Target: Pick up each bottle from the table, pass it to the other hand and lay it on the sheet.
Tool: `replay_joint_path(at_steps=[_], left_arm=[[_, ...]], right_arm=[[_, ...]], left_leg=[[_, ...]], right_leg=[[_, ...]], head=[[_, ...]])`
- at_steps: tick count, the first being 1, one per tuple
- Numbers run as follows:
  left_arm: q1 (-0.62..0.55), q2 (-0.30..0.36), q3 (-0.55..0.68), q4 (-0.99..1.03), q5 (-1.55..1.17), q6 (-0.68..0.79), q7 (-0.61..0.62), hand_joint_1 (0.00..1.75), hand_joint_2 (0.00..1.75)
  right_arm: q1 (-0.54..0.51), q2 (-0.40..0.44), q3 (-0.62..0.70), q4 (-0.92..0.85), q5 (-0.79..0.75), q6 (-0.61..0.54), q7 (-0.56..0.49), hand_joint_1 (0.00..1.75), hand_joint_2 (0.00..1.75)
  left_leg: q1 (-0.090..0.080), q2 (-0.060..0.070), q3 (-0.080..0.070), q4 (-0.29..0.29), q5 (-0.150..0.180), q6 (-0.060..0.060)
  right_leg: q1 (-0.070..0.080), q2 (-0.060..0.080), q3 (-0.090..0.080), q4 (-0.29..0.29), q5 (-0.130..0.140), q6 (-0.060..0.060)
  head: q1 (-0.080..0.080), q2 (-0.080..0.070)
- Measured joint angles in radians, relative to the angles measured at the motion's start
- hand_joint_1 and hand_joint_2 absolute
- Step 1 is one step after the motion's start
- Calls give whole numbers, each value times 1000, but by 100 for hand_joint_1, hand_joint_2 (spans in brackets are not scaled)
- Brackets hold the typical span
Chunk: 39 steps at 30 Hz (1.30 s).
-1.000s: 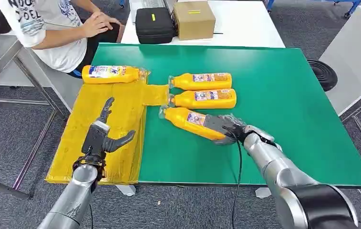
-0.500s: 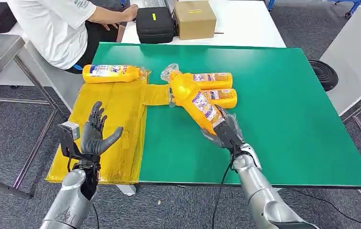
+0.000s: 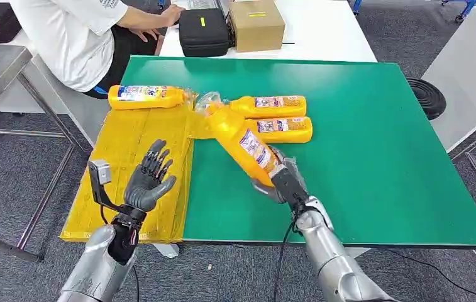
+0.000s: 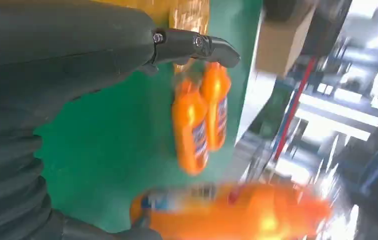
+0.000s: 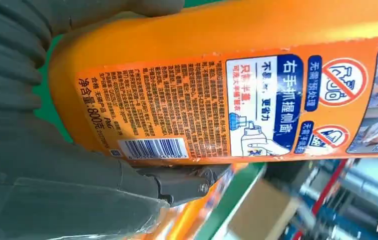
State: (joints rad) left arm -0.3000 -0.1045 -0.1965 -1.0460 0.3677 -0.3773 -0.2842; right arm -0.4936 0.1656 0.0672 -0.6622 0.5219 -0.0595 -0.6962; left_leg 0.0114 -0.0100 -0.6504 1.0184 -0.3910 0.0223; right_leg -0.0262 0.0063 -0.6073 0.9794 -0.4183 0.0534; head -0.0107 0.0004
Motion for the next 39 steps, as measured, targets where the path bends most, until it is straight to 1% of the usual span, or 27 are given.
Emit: replay_joint_path(at_steps=[5,11,19,27,33,39], left_arm=[[-8,0,-74,13,-26,4,1,0,175],[-24,-2,-123,41,-43,13,-8,0,175],[-38,-2,-150,69,-37,12,-9,0,175],[-41,-2,-157,87,-29,9,-13,0,175],[-41,-2,-160,95,16,-40,-29,0,175],[-41,0,-159,95,132,-162,-36,0,175]], right_arm=[[12,29,78,9,15,27,0,175,175],[12,69,166,46,32,63,0,175,175],[12,103,237,71,14,95,0,175,175],[12,108,262,87,13,105,0,175,175],[10,108,275,109,8,105,-1,175,175],[10,102,293,133,5,118,-2,175,175]], left_leg=[[0,0,-1,0,0,0],[0,0,-1,0,0,0],[0,0,-1,0,0,0],[0,0,-1,0,0,0],[0,0,-1,0,0,0],[0,0,-1,0,0,0]], right_leg=[[0,0,0,0,0,0],[0,0,-1,0,0,0],[0,0,-1,0,0,0],[0,0,-1,0,0,0],[0,0,-1,0,0,0],[0,0,-1,0,0,0]], head=[[0,0],[0,0],[0,0],[0,0],[0,0],[0,0]])
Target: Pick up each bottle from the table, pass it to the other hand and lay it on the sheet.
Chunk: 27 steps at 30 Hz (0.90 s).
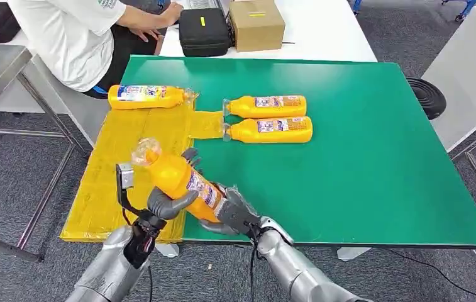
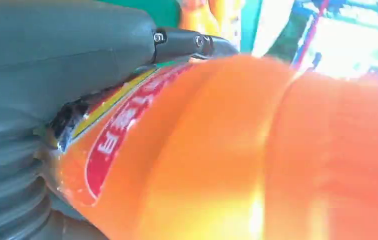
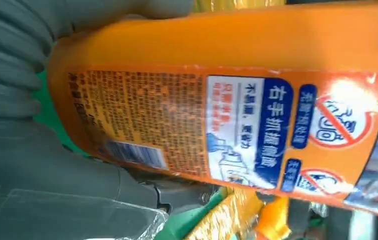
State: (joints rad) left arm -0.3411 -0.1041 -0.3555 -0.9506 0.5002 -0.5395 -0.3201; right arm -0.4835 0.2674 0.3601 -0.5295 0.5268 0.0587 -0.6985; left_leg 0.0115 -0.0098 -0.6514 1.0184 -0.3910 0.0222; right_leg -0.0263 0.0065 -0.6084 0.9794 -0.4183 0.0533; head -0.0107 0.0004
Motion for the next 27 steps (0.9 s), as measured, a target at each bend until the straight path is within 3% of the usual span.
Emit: replay_joint_path(at_steps=[5,6,7,8,11,12,13,27], left_arm=[[3,1,2,0,78,-80,-7,0,175],[4,2,2,0,85,-87,-7,14,175],[5,3,2,0,92,-96,-9,145,175],[7,5,2,0,96,-103,-11,154,175],[8,7,3,0,85,-111,-18,154,175],[8,9,2,0,77,-111,-21,171,175],[8,10,2,0,71,-111,-22,175,175],[8,22,-45,-55,-212,52,-78,175,175]], right_arm=[[-5,-1,12,15,-6,12,-3,175,175],[-7,-2,15,18,-6,13,-5,175,175],[-10,-2,19,20,-7,14,-5,175,175],[-12,-2,22,22,-8,16,-6,175,175],[-13,-2,26,26,-13,17,-8,175,175],[-14,-2,27,27,-15,18,-8,175,175],[-14,-2,29,27,-17,18,-8,175,175],[-10,-8,49,32,-49,17,-7,175,175]], left_leg=[[0,0,0,0,0,0],[0,0,0,0,0,0],[0,0,0,0,0,0],[0,0,0,0,0,0],[0,0,0,0,0,0],[0,0,0,0,0,0],[0,0,0,0,0,0],[0,0,0,0,0,0]], right_leg=[[0,0,0,0,0,0],[0,0,0,0,0,0],[0,0,0,0,0,0],[0,0,0,0,0,0],[0,0,0,0,0,0],[0,0,0,0,0,0],[0,0,0,0,0,0],[0,0,0,0,0,0]], head=[[0,0],[0,0],[0,0],[0,0],[0,0],[0,0],[0,0],[0,0]])
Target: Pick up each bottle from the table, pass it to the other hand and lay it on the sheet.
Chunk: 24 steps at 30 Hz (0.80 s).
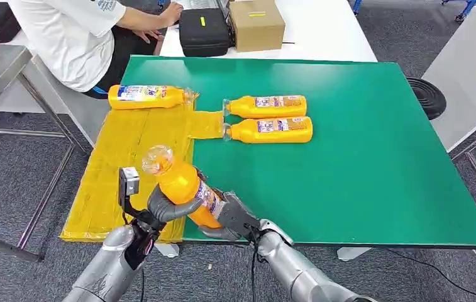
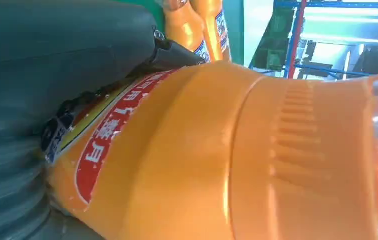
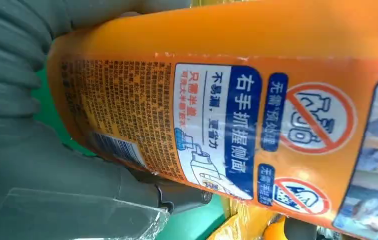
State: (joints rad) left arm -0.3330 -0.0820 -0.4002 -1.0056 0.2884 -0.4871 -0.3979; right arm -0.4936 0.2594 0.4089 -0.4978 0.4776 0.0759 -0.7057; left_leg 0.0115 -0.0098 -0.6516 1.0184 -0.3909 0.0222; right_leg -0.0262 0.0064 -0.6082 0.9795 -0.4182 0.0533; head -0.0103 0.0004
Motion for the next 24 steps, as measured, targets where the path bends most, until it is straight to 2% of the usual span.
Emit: replay_joint_path(at_steps=[10,11,12,14,15,24], left_arm=[[1,3,-7,-15,-9,7,0,175,175],[2,3,-7,-16,-15,14,0,175,175],[3,3,-6,-17,-27,29,2,175,175],[6,3,-6,-23,-46,52,3,175,175],[8,3,-6,-24,-54,61,3,175,175],[30,3,25,-57,-27,72,10,175,175]], right_arm=[[0,0,0,0,-1,0,0,175,175],[0,0,0,0,-2,0,0,164,175],[0,0,0,0,-5,0,0,0,175],[0,0,0,0,-12,0,0,0,175],[-1,0,0,0,-15,-1,1,0,0],[13,-7,0,-51,-70,-39,6,0,0]], left_leg=[[0,0,0,0,0,0],[0,0,0,0,0,0],[0,0,0,0,0,0],[0,0,0,0,0,0],[0,0,0,0,0,0],[0,0,0,0,0,0]], right_leg=[[0,0,0,0,0,0],[0,0,0,0,0,0],[0,0,0,0,0,0],[0,0,0,0,0,0],[0,0,0,0,0,0],[0,0,0,0,0,0]], head=[[0,0],[0,0],[0,0],[0,0],[0,0],[0,0]])
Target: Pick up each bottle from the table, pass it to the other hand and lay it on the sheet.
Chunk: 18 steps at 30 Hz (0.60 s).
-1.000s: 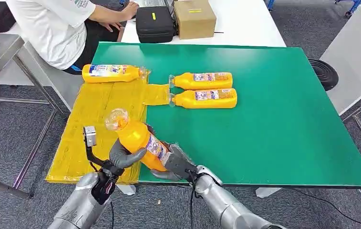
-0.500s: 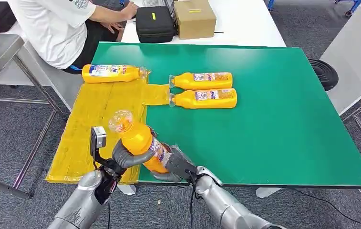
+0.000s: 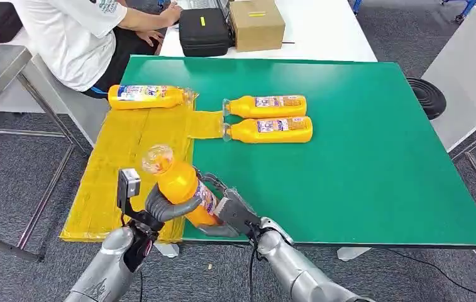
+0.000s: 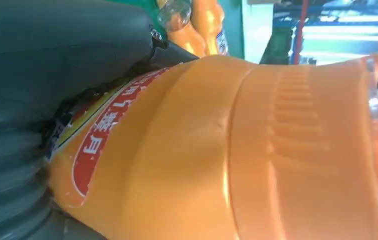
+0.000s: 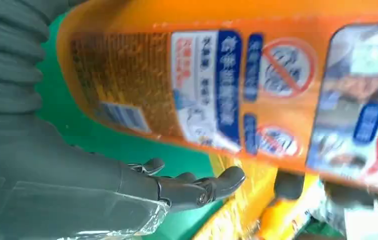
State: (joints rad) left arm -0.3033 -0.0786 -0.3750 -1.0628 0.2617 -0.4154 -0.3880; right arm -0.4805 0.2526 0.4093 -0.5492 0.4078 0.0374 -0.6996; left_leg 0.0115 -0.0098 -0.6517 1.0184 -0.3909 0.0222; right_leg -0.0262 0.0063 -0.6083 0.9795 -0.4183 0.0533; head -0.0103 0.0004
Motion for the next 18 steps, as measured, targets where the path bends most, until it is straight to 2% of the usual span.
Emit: replay_joint_path(at_steps=[7,13,16,18], left_arm=[[0,8,81,-34,31,67,2,175,175],[-23,20,153,-79,-34,188,-14,175,175],[-45,32,194,-129,-227,378,-37,175,175],[-70,42,207,-157,-477,542,-23,175,175]], right_arm=[[19,-32,-9,-93,28,-13,0,0,0],[65,-64,-43,-188,74,-48,11,0,0],[109,-80,-80,-262,89,-63,25,0,0],[146,-91,-120,-334,95,-66,30,0,0]], left_leg=[[0,0,0,0,0,0],[0,0,0,0,0,0],[0,0,0,0,0,0],[0,-1,0,0,0,0]], right_leg=[[0,0,0,0,0,0],[0,0,0,0,0,0],[0,0,0,0,0,0],[0,-1,0,0,0,0]], head=[[0,0],[0,0],[0,0],[0,0]])
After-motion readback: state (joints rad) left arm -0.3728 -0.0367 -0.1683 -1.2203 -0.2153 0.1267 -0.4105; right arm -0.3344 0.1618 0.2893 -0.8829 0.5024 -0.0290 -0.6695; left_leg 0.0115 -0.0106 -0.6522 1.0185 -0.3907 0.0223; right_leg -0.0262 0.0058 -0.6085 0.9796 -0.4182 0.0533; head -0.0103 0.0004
